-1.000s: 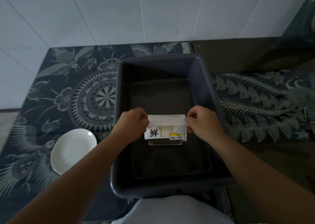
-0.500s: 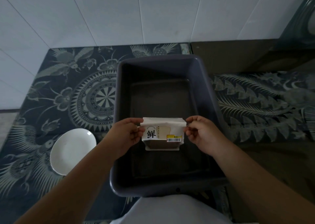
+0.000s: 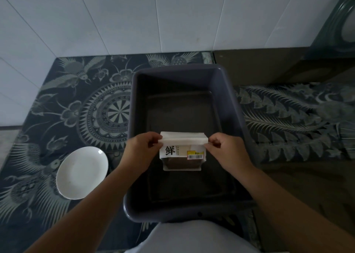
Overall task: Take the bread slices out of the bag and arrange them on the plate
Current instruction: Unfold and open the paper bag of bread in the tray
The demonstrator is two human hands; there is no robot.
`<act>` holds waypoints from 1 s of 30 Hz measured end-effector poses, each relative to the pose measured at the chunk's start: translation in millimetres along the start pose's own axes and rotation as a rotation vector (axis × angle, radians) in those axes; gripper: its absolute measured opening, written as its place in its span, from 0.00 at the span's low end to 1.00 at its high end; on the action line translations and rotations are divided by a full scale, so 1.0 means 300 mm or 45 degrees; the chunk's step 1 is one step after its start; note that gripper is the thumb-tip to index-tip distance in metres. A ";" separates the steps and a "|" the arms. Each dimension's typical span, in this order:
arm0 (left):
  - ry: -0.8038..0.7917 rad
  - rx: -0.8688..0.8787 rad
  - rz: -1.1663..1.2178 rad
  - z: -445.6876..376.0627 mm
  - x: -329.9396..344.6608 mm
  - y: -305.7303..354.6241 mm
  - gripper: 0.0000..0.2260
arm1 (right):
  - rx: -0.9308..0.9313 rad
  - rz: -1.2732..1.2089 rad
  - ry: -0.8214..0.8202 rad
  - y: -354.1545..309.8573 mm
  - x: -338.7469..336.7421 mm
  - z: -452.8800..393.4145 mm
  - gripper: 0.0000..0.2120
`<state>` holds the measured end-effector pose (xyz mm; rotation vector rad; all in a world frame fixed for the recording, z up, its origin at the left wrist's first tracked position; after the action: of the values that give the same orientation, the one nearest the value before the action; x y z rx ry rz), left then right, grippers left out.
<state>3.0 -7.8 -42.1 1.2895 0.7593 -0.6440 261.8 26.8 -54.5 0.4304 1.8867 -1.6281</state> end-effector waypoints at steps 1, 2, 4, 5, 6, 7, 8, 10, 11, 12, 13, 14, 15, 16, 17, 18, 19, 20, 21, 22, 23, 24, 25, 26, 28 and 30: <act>0.026 0.074 -0.042 0.000 -0.001 0.004 0.10 | -0.056 0.083 -0.014 -0.004 0.004 -0.002 0.03; 0.038 0.139 -0.077 0.000 -0.003 0.008 0.10 | -0.092 0.143 -0.031 -0.003 0.007 -0.004 0.04; 0.026 0.224 -0.136 -0.003 -0.005 0.010 0.10 | -0.114 0.204 -0.057 0.000 0.006 -0.007 0.06; 0.012 0.244 -0.159 -0.004 -0.006 0.010 0.10 | -0.117 0.221 -0.069 0.001 0.005 -0.007 0.07; 0.001 0.258 -0.179 -0.003 -0.007 0.009 0.10 | -0.118 0.236 -0.081 0.002 0.006 -0.005 0.09; -0.007 0.275 -0.195 -0.003 -0.006 0.009 0.09 | -0.113 0.250 -0.090 0.001 0.007 -0.002 0.10; -0.009 0.298 -0.208 -0.004 -0.006 0.010 0.09 | -0.112 0.261 -0.094 0.000 0.009 0.001 0.12; -0.003 0.352 -0.232 -0.005 -0.010 0.017 0.07 | -0.113 0.268 -0.097 -0.004 0.009 0.004 0.13; 0.005 0.379 -0.245 -0.006 -0.016 0.020 0.07 | -0.121 0.269 -0.109 -0.008 0.007 0.003 0.14; 0.016 0.409 -0.257 -0.008 -0.023 0.022 0.07 | -0.135 0.268 -0.135 -0.011 0.004 0.003 0.13; 0.024 0.446 -0.266 -0.008 -0.031 0.023 0.07 | -0.153 0.264 -0.175 -0.016 -0.001 0.002 0.13; 0.023 0.488 -0.274 -0.005 -0.040 0.023 0.06 | -0.181 0.254 -0.222 -0.019 -0.008 0.001 0.13; 0.008 0.532 -0.281 -0.001 -0.047 0.022 0.06 | -0.209 0.241 -0.267 -0.022 -0.019 0.001 0.12; -0.020 0.577 -0.287 0.007 -0.054 0.022 0.06 | -0.233 0.228 -0.306 -0.024 -0.031 0.003 0.11; -0.055 0.617 -0.287 0.015 -0.059 0.021 0.05 | -0.253 0.220 -0.340 -0.025 -0.042 0.008 0.10; -0.089 0.654 -0.282 0.025 -0.062 0.021 0.05 | -0.274 0.217 -0.365 -0.026 -0.052 0.014 0.10; -0.114 0.687 -0.276 0.035 -0.065 0.021 0.05 | -0.293 0.218 -0.385 -0.029 -0.060 0.021 0.10; -0.129 0.709 -0.271 0.044 -0.067 0.023 0.05 | -0.312 0.223 -0.395 -0.033 -0.067 0.030 0.10; -0.138 0.714 -0.268 0.052 -0.069 0.024 0.05 | -0.330 0.230 -0.400 -0.038 -0.074 0.039 0.11; -0.141 0.709 -0.265 0.061 -0.072 0.026 0.05 | -0.345 0.230 -0.401 -0.043 -0.079 0.048 0.12; -0.140 0.701 -0.261 0.070 -0.076 0.026 0.06 | -0.354 0.222 -0.401 -0.045 -0.085 0.056 0.11; -0.135 0.696 -0.257 0.079 -0.079 0.027 0.06 | -0.351 0.203 -0.399 -0.046 -0.090 0.063 0.10; -0.129 0.698 -0.251 0.087 -0.081 0.027 0.06 | -0.336 0.179 -0.397 -0.044 -0.093 0.071 0.09; -0.123 0.705 -0.249 0.096 -0.082 0.026 0.07 | -0.313 0.162 -0.402 -0.040 -0.091 0.078 0.09; -0.110 0.718 -0.267 0.112 -0.072 0.024 0.08 | -0.276 0.174 -0.430 -0.028 -0.076 0.095 0.08; -0.079 0.702 -0.287 0.130 -0.058 0.018 0.09 | -0.266 0.198 -0.431 -0.020 -0.056 0.114 0.09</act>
<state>1.9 -45.1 -20.9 1.6848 0.7054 -1.1252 278.9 -5.3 -41.4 0.1931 1.6986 -1.2946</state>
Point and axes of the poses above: each hand's wrist, its own z-axis away from the middle knuckle, its own x-axis out of the palm, y = z × x, the point moved 3 cm from there along -z, towards the middle knuckle, and after that the axes turned 9 degrees about -z, right-handed, at the moved point
